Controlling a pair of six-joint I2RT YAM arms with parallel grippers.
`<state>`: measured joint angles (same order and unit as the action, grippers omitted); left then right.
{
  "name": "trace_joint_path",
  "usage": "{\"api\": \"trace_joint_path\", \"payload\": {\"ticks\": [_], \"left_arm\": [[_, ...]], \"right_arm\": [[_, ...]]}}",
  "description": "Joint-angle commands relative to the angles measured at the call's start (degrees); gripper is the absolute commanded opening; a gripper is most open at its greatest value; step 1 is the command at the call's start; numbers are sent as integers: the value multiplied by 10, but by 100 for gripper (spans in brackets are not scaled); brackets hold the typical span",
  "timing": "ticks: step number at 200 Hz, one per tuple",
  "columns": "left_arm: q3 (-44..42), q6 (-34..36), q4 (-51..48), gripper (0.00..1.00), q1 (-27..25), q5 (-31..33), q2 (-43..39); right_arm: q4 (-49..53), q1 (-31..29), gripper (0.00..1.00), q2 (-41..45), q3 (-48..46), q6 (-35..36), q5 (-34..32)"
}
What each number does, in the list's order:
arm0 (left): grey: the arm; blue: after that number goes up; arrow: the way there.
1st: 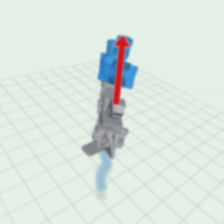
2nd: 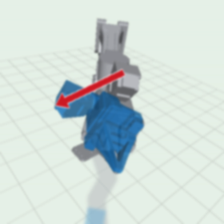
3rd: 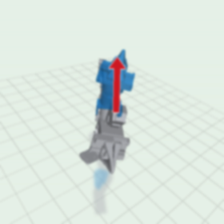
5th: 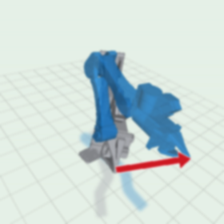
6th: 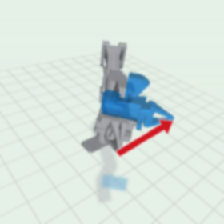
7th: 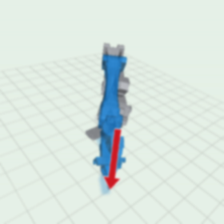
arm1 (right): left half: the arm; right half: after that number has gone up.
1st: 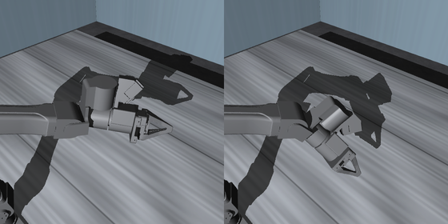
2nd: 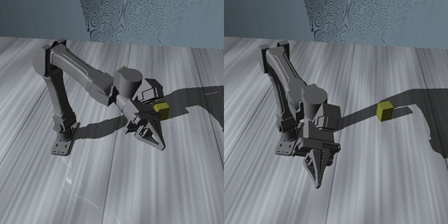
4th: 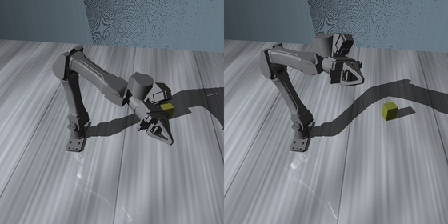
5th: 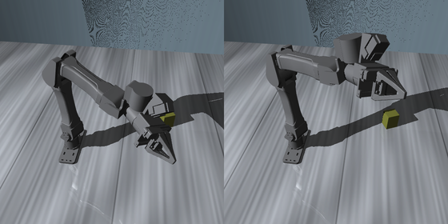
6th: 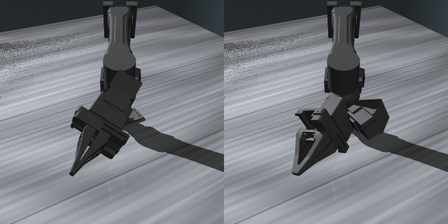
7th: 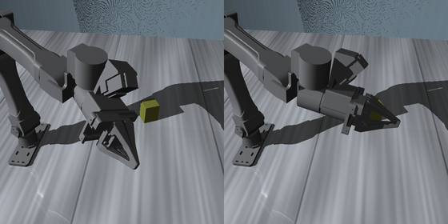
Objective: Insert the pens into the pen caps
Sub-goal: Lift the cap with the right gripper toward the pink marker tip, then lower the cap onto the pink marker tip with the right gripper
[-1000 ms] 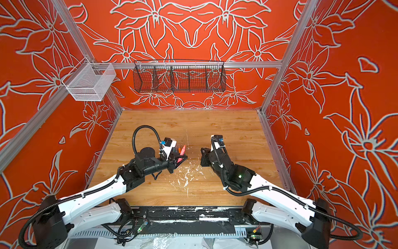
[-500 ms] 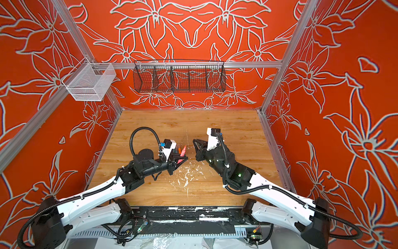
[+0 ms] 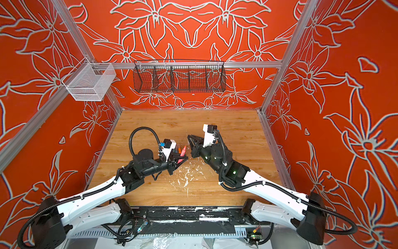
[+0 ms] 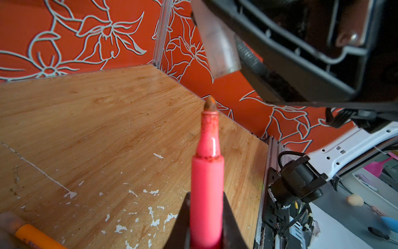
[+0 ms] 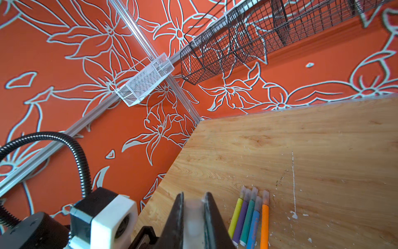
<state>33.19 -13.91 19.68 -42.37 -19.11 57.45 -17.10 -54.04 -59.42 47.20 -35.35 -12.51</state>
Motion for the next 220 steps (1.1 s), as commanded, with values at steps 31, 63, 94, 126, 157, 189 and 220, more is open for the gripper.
{"api": "trace_joint_path", "payload": {"ticks": [31,63,94,126,157,189,220], "left_arm": [[-5,6,24,0,-3,-8,0],[-5,4,22,0,-2,0,1],[-5,0,20,0,-3,16,2],[-7,-8,21,0,-3,26,-2],[-12,-14,28,0,-3,28,-4],[-16,-21,35,0,-2,25,-4],[-24,-52,52,0,17,12,-4]], "right_arm": [[-48,1,0,-24,16,-10,22],[-60,0,0,-33,9,-20,33],[-65,-1,0,-32,2,-27,41],[-77,-2,0,-32,-21,-42,38],[-99,-5,0,-38,-40,-59,47],[-112,-14,0,-51,-47,-65,50],[-135,-25,0,-59,-65,-77,46]]}}
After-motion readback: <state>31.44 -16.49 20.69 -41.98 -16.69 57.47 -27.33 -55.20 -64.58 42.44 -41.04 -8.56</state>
